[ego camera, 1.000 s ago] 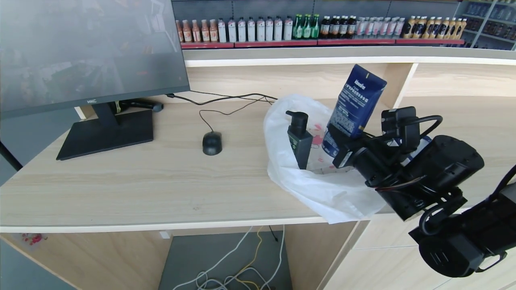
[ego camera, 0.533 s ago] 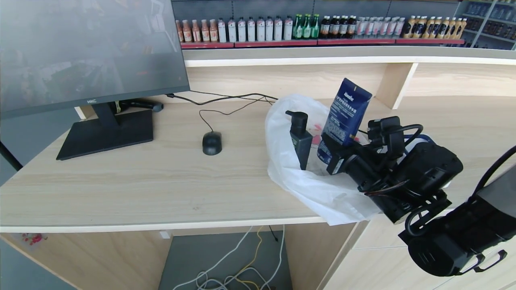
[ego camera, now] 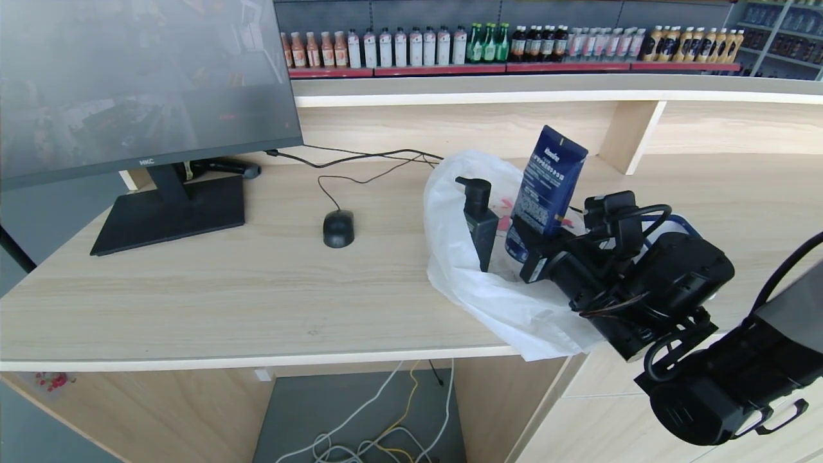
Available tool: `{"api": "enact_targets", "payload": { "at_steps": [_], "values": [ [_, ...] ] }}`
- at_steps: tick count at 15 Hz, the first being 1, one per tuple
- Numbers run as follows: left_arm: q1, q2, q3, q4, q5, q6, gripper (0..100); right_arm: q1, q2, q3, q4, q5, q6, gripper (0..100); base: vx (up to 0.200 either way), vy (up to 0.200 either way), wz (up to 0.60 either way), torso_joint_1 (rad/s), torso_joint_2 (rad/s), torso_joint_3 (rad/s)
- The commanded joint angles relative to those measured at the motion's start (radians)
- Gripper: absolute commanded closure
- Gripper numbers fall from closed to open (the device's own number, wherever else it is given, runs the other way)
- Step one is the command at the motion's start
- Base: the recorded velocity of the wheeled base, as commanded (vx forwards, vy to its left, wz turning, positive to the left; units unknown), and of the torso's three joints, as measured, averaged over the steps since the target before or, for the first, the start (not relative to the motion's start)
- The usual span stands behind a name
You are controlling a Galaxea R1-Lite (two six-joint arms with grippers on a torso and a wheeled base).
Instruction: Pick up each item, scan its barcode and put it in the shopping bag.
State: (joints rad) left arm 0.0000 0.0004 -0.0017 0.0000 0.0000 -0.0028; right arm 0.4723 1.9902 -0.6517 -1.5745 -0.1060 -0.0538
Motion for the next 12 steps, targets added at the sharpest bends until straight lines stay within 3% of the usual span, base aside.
{"api": "enact_targets", "payload": {
  "at_steps": [1,7,8,12],
  "values": [
    [0.000,0.000,0.000,0.000,0.000,0.000,0,0.000,0.005,0.001,0.004,-0.001,0.000,100,0.000,0.000,0.00,0.000,0.00,0.000],
    [0.000,0.000,0.000,0.000,0.000,0.000,0,0.000,0.002,0.009,0.004,-0.001,0.006,100,0.000,0.000,0.00,0.000,0.00,0.000],
    [0.000,0.000,0.000,0.000,0.000,0.000,0,0.000,-0.002,0.007,0.004,-0.001,0.006,0,0.000,0.000,0.00,0.000,0.00,0.000],
    [0.000,0.000,0.000,0.000,0.000,0.000,0,-0.006,-0.030,0.023,0.004,-0.001,0.015,0,0.000,0.000,0.00,0.000,0.00,0.000]
  ]
}}
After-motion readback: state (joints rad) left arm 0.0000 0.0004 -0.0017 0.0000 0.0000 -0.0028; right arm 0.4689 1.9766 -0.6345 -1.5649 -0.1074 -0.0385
